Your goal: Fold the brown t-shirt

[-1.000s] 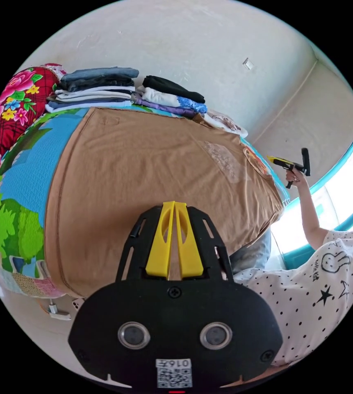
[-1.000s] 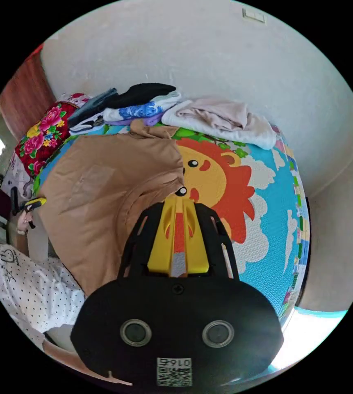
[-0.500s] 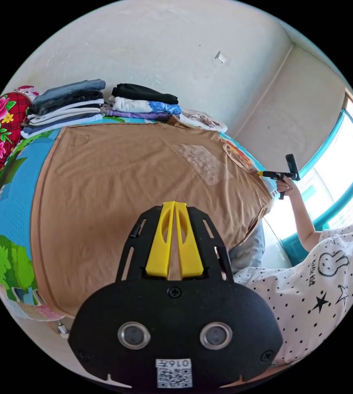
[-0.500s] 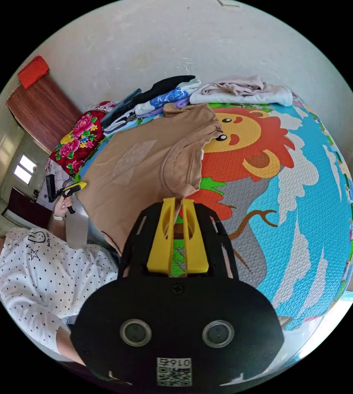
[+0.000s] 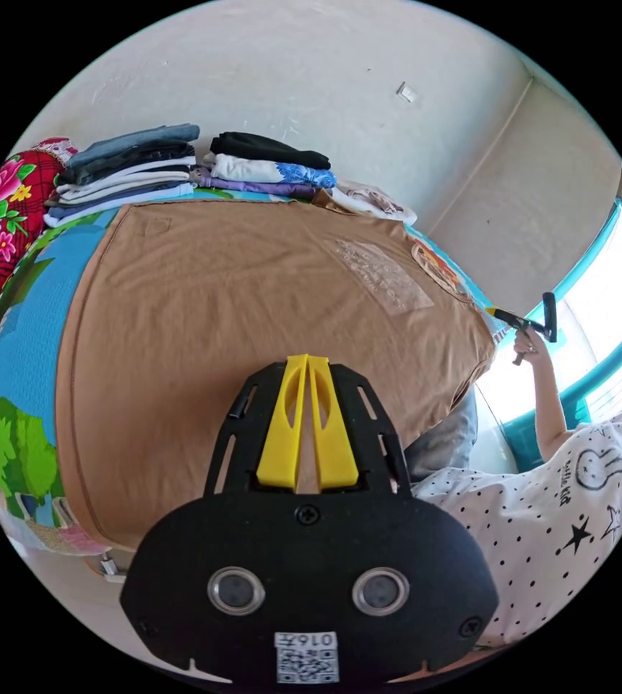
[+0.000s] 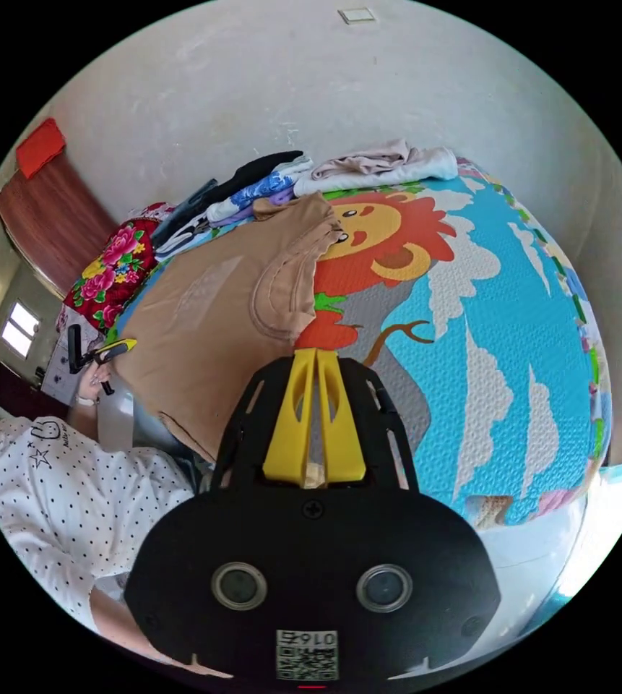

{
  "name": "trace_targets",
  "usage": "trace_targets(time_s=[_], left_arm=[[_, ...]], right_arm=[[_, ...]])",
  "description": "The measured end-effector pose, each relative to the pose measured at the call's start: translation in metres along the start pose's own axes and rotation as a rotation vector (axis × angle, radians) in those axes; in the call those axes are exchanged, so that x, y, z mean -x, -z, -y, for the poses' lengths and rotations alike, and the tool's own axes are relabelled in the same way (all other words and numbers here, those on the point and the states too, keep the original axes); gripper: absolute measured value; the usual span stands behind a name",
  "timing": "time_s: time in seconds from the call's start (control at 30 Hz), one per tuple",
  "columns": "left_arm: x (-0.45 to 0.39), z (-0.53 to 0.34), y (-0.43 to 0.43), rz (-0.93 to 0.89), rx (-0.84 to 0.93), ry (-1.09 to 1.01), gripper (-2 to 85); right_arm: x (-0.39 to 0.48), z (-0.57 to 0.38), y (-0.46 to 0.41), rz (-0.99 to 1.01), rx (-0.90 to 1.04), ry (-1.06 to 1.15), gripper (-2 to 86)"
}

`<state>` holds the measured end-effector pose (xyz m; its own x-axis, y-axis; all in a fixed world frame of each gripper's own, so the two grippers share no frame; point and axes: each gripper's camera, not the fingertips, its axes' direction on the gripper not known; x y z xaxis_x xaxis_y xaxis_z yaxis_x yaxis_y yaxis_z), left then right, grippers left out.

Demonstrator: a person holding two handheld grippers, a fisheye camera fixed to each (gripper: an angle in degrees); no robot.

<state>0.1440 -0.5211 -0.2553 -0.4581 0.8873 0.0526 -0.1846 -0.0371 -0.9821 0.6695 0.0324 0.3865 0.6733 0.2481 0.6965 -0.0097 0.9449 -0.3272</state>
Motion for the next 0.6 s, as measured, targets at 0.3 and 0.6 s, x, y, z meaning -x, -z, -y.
trace_targets(time_s=[0.3, 0.6], left_arm=[[-0.029, 0.017, 0.004, -0.036, -0.014, -0.064, -1.0], [-0.094, 0.054, -0.009, -0.152, -0.01, -0.255, -1.0]], right_arm=[[0.093, -0.127, 0.024, 0.264, -0.037, 0.311, 10.3], [0.131, -0.144, -0.008, 0.371, 0.04, 0.229, 7.8]])
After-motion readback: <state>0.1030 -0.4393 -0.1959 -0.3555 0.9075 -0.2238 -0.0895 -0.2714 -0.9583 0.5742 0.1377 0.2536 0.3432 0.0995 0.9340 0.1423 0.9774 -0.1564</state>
